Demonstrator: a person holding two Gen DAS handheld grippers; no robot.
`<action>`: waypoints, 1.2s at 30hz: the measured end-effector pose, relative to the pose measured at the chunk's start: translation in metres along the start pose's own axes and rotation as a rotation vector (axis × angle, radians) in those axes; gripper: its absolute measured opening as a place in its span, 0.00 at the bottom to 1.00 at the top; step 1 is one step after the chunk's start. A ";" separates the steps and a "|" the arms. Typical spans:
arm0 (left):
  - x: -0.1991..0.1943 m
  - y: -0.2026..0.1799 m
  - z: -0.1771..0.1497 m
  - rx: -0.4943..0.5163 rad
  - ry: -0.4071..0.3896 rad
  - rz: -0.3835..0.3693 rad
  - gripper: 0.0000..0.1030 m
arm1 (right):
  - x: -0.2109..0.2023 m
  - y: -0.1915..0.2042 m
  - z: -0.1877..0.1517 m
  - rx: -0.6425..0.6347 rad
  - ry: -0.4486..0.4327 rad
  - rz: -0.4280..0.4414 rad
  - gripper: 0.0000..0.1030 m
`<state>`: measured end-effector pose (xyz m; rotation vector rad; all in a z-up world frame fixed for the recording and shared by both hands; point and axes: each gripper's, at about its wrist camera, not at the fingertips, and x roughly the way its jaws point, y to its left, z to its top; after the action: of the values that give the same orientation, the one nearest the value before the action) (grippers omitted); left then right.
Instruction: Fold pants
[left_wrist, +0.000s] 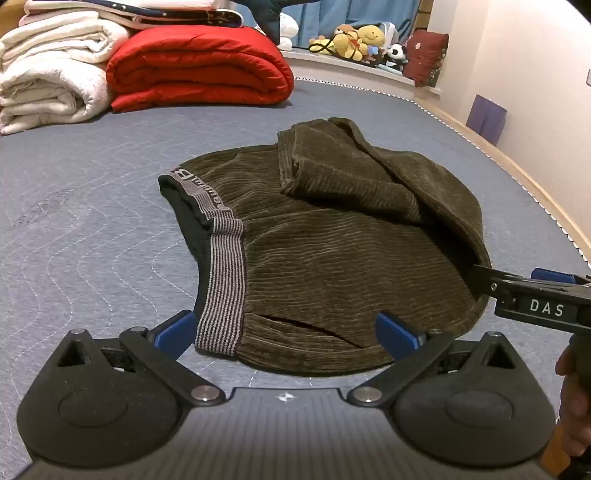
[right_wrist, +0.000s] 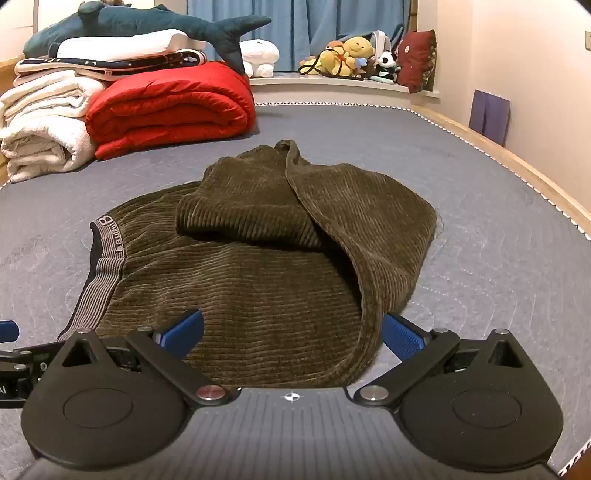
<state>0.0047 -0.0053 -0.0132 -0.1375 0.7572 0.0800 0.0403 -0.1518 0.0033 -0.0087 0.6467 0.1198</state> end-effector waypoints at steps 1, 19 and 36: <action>0.000 0.000 0.000 0.000 0.000 -0.001 1.00 | 0.000 0.000 0.000 0.000 0.000 0.000 0.99; -0.001 0.000 0.001 0.001 -0.001 -0.001 1.00 | -0.001 0.001 0.000 -0.001 -0.002 0.000 0.95; -0.002 0.002 0.002 -0.015 0.009 -0.018 1.00 | -0.001 0.003 -0.002 -0.002 -0.007 -0.003 0.95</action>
<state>0.0049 -0.0031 -0.0106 -0.1594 0.7641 0.0676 0.0380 -0.1490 0.0029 -0.0108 0.6393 0.1179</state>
